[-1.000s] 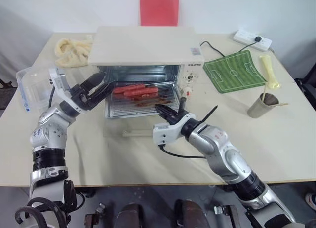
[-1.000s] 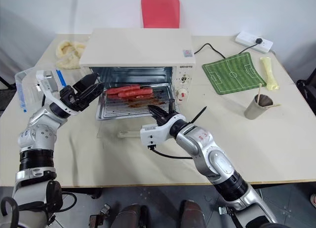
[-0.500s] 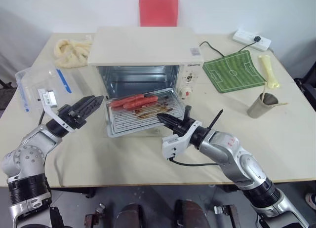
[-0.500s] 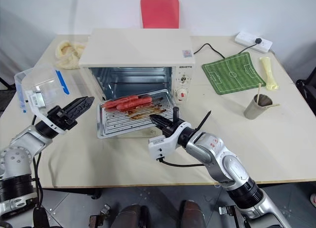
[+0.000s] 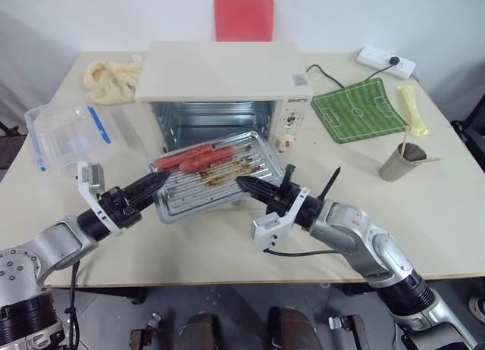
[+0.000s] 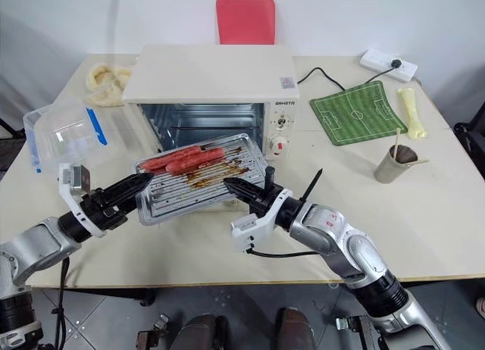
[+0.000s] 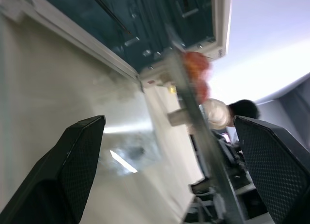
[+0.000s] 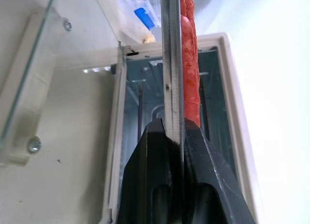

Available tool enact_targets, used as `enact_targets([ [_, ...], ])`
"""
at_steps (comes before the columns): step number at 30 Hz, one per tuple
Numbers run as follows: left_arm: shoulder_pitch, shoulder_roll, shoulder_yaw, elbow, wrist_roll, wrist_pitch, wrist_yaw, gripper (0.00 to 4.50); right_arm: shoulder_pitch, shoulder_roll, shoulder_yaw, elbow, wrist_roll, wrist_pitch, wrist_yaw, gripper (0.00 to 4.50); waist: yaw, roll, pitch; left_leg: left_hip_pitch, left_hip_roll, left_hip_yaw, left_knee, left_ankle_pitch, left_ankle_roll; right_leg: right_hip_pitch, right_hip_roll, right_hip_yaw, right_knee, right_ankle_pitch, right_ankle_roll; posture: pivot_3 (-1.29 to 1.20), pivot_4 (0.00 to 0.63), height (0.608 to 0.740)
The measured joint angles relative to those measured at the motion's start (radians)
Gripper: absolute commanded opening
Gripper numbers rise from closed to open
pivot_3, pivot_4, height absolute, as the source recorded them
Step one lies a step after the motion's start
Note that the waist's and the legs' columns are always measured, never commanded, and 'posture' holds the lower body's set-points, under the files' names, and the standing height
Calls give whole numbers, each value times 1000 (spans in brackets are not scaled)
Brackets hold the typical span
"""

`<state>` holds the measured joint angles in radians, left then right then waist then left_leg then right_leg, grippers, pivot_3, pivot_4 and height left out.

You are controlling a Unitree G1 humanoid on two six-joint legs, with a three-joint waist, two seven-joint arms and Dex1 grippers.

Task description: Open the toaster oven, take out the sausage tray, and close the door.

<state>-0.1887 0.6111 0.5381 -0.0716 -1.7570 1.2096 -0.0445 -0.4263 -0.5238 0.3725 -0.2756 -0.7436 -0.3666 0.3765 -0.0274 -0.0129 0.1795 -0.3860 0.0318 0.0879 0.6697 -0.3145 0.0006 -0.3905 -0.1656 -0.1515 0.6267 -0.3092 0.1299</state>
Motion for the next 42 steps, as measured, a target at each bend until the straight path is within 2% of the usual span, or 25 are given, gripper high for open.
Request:
enact_targets([
  [4, 31, 17, -71, -8, -142, -58, 95, 4500, -3, 0, -5, 13, 3, -16, 0, 19, 1, 0, 0, 0, 0, 0, 0, 0, 0, 0, 0, 1, 0, 0, 0, 0, 150, 740],
  [10, 70, 30, -89, -36, -187, -85, 115, 4500, -17, 0, -28, 41, 6, -28, -2, 19, 0, 0, 0, 0, 0, 2, 0, 0, 0, 0, 0, 2, 0, 0, 0, 0, 150, 740],
  [13, 79, 31, -101, -36, -187, -86, 114, 3927, -19, 0, -29, 46, 6, -33, -3, 0, 2, 0, 0, 0, 0, 2, 0, 0, 0, 0, 1, 2, 0, 0, 0, 0, 150, 740],
  [25, 78, 50, -121, -34, -217, -75, 87, 273, -13, -14, -26, 48, 63, -79, 71, 0, 1, 0, 0, 0, 0, 3, 0, 0, 0, -1, 1, 3, -1, 0, 0, 0, 150, 740],
  [27, 79, 51, -132, -29, -223, -75, 102, 19, -13, -22, -26, 48, 71, -87, 96, 0, 2, 0, 0, 0, 0, 3, 0, 0, 0, 0, 1, 3, -1, 0, 0, 0, 150, 740],
  [36, 77, 51, -158, -10, -204, -76, 130, 0, 16, -31, -7, 27, 209, -68, 228, 2875, 1, 0, 0, 1, 0, 3, 0, 0, 0, -1, 1, 4, -1, 0, 0, 0, 150, 740],
  [40, 79, 38, -159, 10, -202, -68, 131, 0, 56, -48, -12, -12, 266, -66, 253, 4344, 3, 0, 0, 1, -1, 3, -1, 0, 0, -1, 1, 4, -1, 0, 0, 0, 150, 740],
  [42, 80, 34, -158, 11, -202, -57, 131, 0, 67, -55, -24, -29, 295, -49, 271, 4473, 3, 0, 0, 1, -1, 4, 0, 0, 0, -1, 1, 5, -1, 0, 0, 0, 150, 740],
])
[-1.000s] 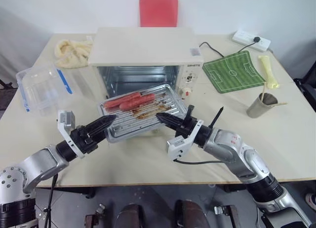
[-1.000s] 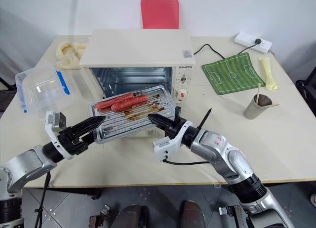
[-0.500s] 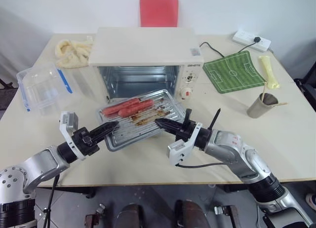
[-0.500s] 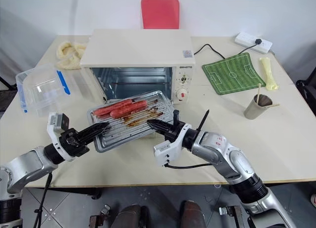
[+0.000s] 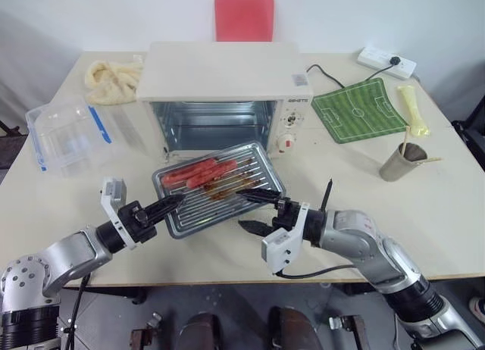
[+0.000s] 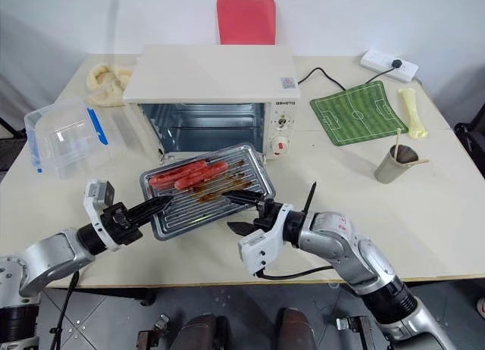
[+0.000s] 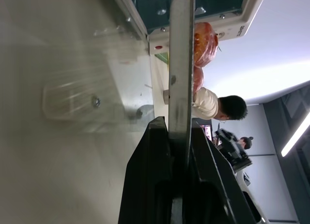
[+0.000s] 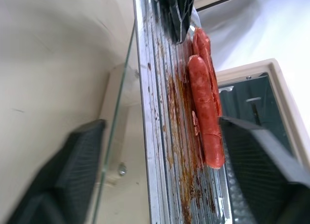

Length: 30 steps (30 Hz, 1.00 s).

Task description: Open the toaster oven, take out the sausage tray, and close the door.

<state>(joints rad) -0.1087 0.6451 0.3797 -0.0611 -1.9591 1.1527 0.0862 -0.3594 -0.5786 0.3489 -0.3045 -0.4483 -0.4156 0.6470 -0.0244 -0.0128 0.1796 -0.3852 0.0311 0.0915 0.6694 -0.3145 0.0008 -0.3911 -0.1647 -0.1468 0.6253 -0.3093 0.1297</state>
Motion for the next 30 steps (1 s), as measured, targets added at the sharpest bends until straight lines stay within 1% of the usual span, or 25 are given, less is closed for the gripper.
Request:
enact_targets([
  [4, 22, -5, 4, 2, 0, 14, -2, 0, 1, -22, -19, -28, 135, 135, 111, 4473, 0, 0, 0, 0, 0, 0, 0, 0, 0, 0, 0, 0, 0, 0, 0, 0, 150, 740],
  [9, 80, -31, 17, -2, 1, 17, -6, 0, -10, -68, -85, -12, 329, 328, 249, 4473, 0, 0, 0, 0, 0, 0, 0, 0, 0, 0, 0, 0, 0, 0, 0, 0, 150, 740],
  [13, 122, -50, 74, -8, 1, 6, -16, 0, 23, -167, -133, -31, 473, 465, 371, 4473, 6, 0, 0, 0, 0, 1, 0, -1, 1, 0, 0, 2, -2, 0, 0, 0, 150, 740],
  [15, 149, -65, 116, -14, 1, -5, -24, 0, 27, -206, -158, -30, 522, 514, 415, 4473, 10, 0, 0, 0, 0, 2, 0, -1, 1, 0, 0, 2, -2, 0, 0, 0, 150, 740],
  [17, 190, -78, 161, -25, 1, -14, -29, 0, 17, -231, -199, 9, 544, 536, 430, 4473, 8, 0, 0, 0, 0, 3, 0, -1, 2, 0, 0, 3, -3, 0, 0, 0, 150, 740],
  [20, 236, -96, 198, -51, 1, -26, -32, 0, -16, -235, -219, 67, 546, 537, 425, 3920, 12, 0, 0, 0, 0, 4, 0, -1, 2, 0, 1, 3, -3, 0, 0, 0, 150, 740],
  [21, 253, -112, 212, -71, 1, -33, -35, 0, -28, -234, -223, 99, 543, 517, 418, 3565, 14, 0, 0, 0, 0, 4, 0, -1, 2, 0, 0, 4, -3, 0, 0, 0, 150, 740],
  [22, 266, -122, 220, -86, 1, -39, -35, 0, -29, -235, -227, 120, 537, 503, 417, 3348, 16, 0, 0, 0, 0, 5, 0, -1, 2, 0, 0, 5, -4, 0, 0, 0, 150, 740],
  [23, 281, -127, 231, -95, 1, -43, -36, 0, -29, -234, -226, 139, 530, 489, 416, 2944, 20, 0, 0, 0, 0, 5, 0, -1, 2, 0, 0, 5, -4, 0, 0, 0, 150, 740],
  [27, 313, -140, 264, -106, 1, -69, -35, 0, -37, -226, -224, 202, 507, 448, 405, 1813, 25, 0, 0, 0, 0, 5, 2, -1, 2, 0, 0, 6, -4, 0, 0, 0, 150, 740],
  [30, 329, -200, 339, -130, 1, -108, -35, 0, -72, -191, -198, 281, 461, 392, 374, 815, 22, -1, 0, 0, 0, 6, 3, -1, 3, 0, 1, 7, -4, 0, 0, 0, 150, 740],
])
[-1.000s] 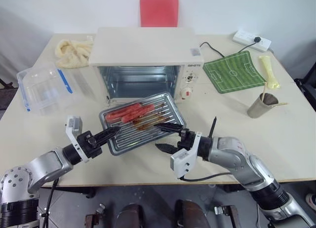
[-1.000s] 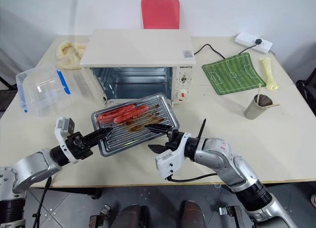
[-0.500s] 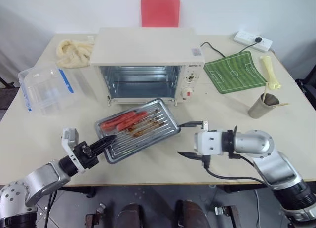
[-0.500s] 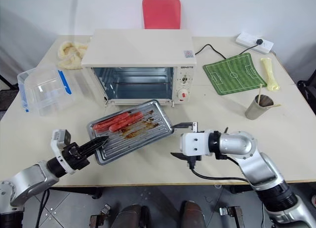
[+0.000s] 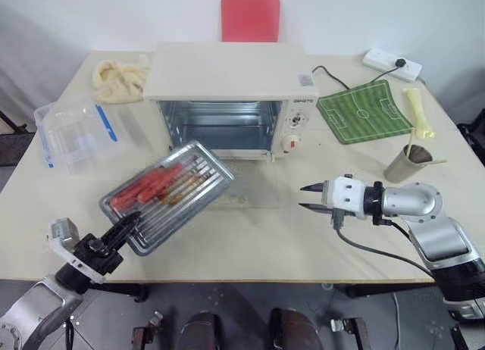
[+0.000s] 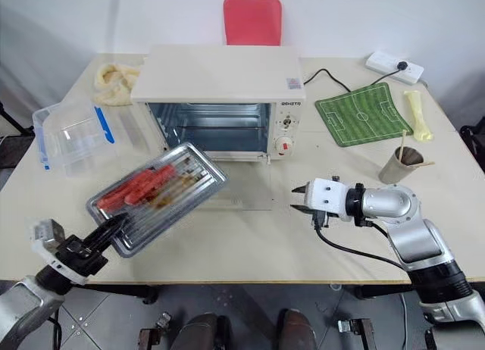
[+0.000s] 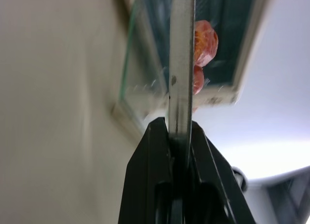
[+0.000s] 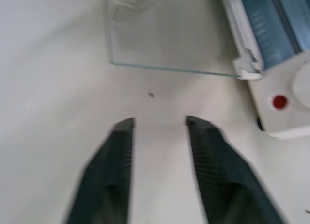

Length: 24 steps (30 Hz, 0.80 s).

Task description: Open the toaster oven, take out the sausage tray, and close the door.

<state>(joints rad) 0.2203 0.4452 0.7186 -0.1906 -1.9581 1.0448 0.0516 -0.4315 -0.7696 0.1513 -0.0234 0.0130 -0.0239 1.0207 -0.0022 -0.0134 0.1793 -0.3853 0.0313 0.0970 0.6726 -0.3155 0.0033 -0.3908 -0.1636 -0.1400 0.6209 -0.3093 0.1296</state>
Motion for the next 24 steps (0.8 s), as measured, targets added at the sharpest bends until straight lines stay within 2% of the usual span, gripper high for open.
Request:
enact_targets([
  [2, 18, -12, 34, -3, 0, -16, 4, 0, -1, 19, 15, 52, -27, -27, -18, 178, 0, 0, 0, 0, 0, 0, 0, 0, 0, 0, 0, 0, 0, 0, 0, 0, 150, 740],
  [3, 25, -22, 51, -4, 0, -23, 7, 0, -1, 29, 26, 80, -37, -39, -25, 31, -1, 0, 0, 0, 0, 0, 0, 0, 0, -1, 0, 1, 0, 0, 0, 0, 150, 740],
  [17, 196, -136, 179, -94, 0, -84, 19, 0, -74, 181, 110, 228, -74, -138, -52, 31, -1, 0, 0, -1, 0, 1, 3, -2, 2, -1, 0, 3, 0, 0, 0, 0, 150, 740],
  [24, 204, -162, 238, -105, 0, -132, 46, 0, -127, 243, 120, 239, -47, -143, -33, 31, -2, 0, 0, -1, 1, 1, 4, -2, 3, -1, 1, 4, 0, 0, -1, 0, 150, 740],
])
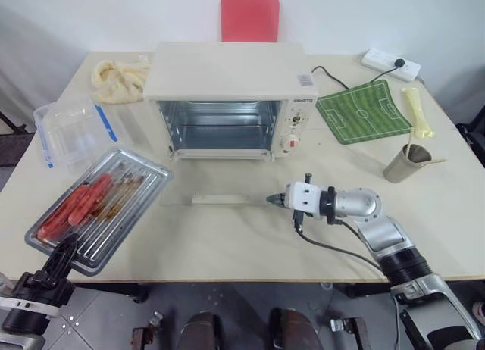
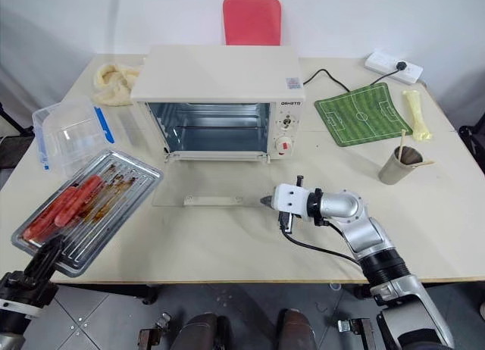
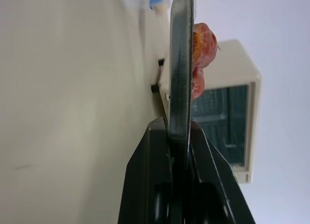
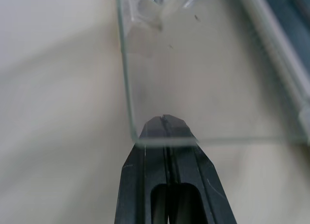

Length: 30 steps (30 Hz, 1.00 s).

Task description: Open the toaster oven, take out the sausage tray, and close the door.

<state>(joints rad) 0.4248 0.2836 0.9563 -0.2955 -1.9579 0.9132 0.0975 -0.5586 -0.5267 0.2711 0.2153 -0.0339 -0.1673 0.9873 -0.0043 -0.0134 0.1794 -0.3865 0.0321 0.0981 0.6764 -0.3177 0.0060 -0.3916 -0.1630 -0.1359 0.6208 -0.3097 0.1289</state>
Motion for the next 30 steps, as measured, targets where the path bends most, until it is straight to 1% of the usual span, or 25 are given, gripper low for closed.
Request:
enact_targets([
  [6, -9, 4, 60, 63, 0, -3, 21, 0, -88, 12, -14, -76, 70, 85, 46, 31, -1, 0, 0, 0, 0, 0, 1, -2, 1, 0, 0, 0, 0, 0, 0, 0, 150, 740],
  [10, -8, 22, 100, 112, 0, 26, 16, 0, -150, 11, -33, -68, 85, 90, 54, 31, -1, 0, 0, 0, 0, 1, 1, -2, 1, 0, 0, 0, 0, 0, 0, 0, 150, 740],
  [13, -9, 36, 100, 117, 0, 54, 15, 0, -224, 21, -43, -14, 86, 89, 48, 31, 0, 0, 0, -1, 1, 1, 3, -3, 2, -1, 0, 2, 0, 0, 0, 0, 150, 740],
  [16, -31, 59, 64, 117, 0, 77, 15, 0, -304, 34, -56, 34, 93, 84, 33, 31, 0, 0, 0, -1, 3, 0, 3, -3, 2, -1, 0, 2, 1, 0, 0, 0, 150, 740],
  [19, -68, 92, 24, 120, 0, 99, 16, 0, -343, 40, -63, 82, 93, 59, 30, 31, -1, 0, 0, -1, 3, 0, 3, -3, 1, -1, 0, 2, 1, 0, 0, 0, 150, 740],
  [24, -96, 150, -42, 146, 0, 141, 13, 0, -411, 56, -65, 186, 78, 7, -9, 31, -22, 0, 0, -1, 1, 0, 2, -3, 1, -1, 0, 2, 2, 0, 1, 0, 150, 740],
  [30, -113, 226, -146, 155, 0, 212, -27, 0, -437, 55, -86, 185, 73, 5, -32, 31, -27, 1, 0, -1, 1, 0, 1, -4, 0, -2, 2, 2, 2, 0, 1, 0, 150, 740],
])
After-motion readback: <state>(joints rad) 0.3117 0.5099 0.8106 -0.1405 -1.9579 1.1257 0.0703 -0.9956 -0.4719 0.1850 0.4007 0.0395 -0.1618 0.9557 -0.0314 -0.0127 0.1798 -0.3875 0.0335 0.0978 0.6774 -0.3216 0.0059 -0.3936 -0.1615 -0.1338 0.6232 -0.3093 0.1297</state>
